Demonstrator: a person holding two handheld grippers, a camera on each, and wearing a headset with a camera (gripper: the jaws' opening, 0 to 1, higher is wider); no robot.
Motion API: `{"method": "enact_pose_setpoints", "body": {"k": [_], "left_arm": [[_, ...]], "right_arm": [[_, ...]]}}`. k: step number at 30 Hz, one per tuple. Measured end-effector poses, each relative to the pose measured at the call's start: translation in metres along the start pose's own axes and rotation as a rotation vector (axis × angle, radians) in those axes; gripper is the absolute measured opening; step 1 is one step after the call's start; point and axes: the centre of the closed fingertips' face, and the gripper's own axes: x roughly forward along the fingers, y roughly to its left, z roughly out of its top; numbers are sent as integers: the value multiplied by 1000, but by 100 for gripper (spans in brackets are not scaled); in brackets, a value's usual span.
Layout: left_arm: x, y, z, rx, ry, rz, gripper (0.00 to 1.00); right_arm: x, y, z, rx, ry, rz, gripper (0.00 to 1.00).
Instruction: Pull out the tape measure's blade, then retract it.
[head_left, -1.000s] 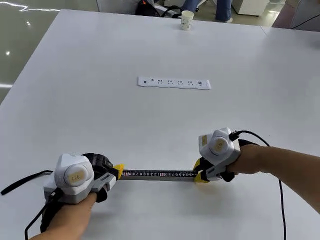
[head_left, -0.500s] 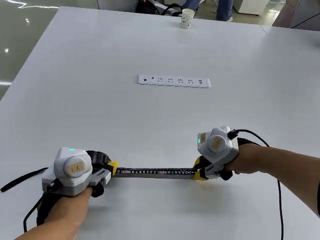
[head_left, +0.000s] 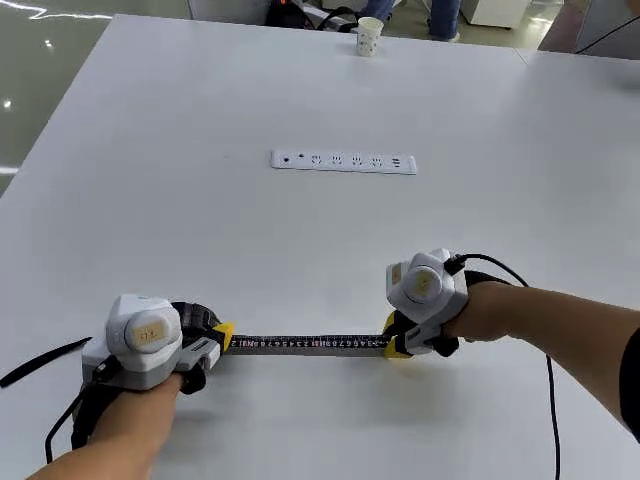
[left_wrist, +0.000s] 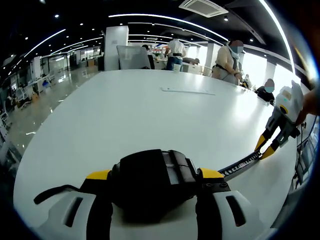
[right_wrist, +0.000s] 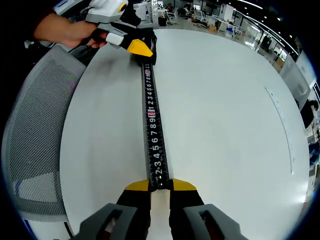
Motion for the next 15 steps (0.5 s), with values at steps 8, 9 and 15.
{"method": "enact_pose_setpoints", "body": {"k": [8, 9, 15], "left_arm": [[1, 0, 0, 2, 6, 0, 63], [1, 0, 0, 0, 6, -1, 63], [2, 0, -1, -10, 17, -7, 63]], "right_arm": [[1, 0, 1, 39, 1, -11, 10], [1, 0, 1, 39, -1, -13, 10], [2, 0, 2, 60, -5, -24, 10]]}}
